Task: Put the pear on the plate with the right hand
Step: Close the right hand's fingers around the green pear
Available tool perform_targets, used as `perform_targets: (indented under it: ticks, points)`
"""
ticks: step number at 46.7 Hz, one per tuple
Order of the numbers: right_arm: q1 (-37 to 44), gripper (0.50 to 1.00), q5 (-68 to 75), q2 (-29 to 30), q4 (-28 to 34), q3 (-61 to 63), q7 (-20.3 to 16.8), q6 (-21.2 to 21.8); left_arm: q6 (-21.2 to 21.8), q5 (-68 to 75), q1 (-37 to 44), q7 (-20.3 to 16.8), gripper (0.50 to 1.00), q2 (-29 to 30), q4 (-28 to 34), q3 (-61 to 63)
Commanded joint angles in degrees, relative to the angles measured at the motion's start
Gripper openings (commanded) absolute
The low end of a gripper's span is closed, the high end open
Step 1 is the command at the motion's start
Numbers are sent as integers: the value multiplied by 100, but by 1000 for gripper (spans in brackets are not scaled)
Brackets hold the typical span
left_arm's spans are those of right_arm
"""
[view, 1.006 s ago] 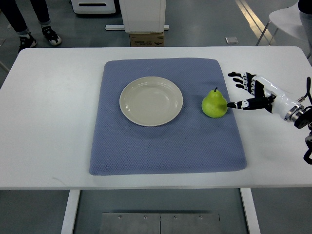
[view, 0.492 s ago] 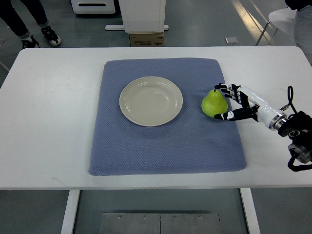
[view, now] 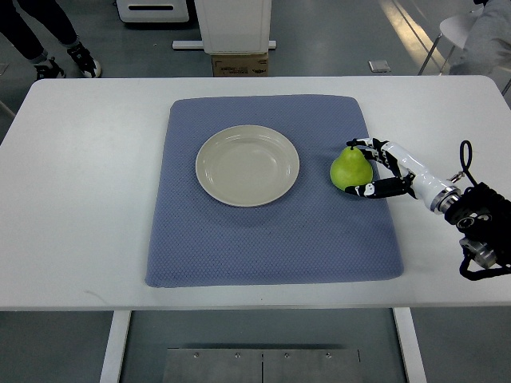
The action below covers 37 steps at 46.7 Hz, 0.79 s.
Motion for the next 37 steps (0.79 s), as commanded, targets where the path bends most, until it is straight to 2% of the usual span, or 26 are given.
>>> perform_targets:
  ticks: [1, 22, 30, 37]
  points:
    - [0, 910, 0, 20, -1, 0, -6, -2, 0, -1, 0, 0, 1000, 0, 0, 0]
    - [8, 866, -167, 20, -45, -9, 3, -2, 0, -1, 0, 0, 1000, 0, 0, 0]
    - [8, 703, -307, 20, -45, -52, 12, -11, 0, -1, 9, 0, 1000, 0, 0, 0]
    - [43, 583, -413, 20, -45, -193, 56, -221, 0, -1, 0, 0, 1000, 0, 0, 0]
